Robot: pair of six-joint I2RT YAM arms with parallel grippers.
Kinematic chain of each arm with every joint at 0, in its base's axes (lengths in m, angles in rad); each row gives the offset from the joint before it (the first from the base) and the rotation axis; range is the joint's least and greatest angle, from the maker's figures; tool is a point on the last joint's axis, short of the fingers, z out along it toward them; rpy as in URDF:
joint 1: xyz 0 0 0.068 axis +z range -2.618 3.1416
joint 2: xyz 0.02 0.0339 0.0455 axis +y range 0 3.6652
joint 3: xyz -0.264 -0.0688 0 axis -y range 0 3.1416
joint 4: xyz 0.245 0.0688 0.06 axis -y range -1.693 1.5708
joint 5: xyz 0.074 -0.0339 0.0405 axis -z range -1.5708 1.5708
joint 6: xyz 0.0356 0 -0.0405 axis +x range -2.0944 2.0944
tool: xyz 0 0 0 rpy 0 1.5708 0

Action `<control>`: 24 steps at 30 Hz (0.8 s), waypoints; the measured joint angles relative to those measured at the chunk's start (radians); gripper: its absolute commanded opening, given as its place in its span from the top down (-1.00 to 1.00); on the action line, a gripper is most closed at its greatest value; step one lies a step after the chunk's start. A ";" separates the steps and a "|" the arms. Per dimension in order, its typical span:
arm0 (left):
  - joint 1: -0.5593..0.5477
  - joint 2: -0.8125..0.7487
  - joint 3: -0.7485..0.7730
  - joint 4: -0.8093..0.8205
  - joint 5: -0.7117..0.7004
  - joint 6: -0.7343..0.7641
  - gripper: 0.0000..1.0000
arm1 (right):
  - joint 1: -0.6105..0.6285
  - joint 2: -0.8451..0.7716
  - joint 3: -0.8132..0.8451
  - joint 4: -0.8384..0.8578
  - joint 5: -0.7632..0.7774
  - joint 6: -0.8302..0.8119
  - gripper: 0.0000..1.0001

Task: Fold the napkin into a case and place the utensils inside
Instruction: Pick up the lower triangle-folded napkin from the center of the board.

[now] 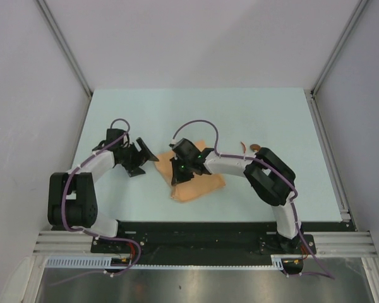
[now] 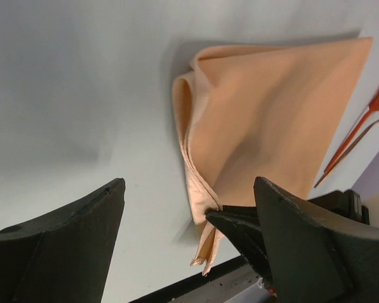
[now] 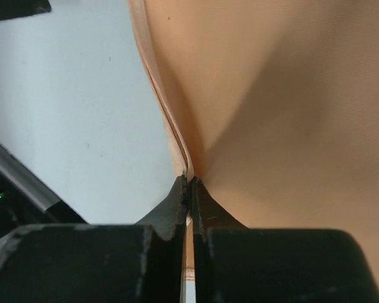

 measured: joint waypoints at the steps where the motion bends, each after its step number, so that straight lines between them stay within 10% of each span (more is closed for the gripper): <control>1: -0.015 0.000 0.000 0.008 0.004 -0.003 -0.76 | -0.016 -0.013 -0.028 0.031 -0.029 0.013 1.00; 11: -0.098 0.076 0.030 0.033 -0.009 -0.043 -0.53 | -0.095 -0.084 -0.185 0.254 -0.216 0.113 1.00; 24: -0.172 0.192 0.171 0.001 -0.115 -0.055 0.64 | -0.145 -0.131 -0.298 0.380 -0.294 0.138 1.00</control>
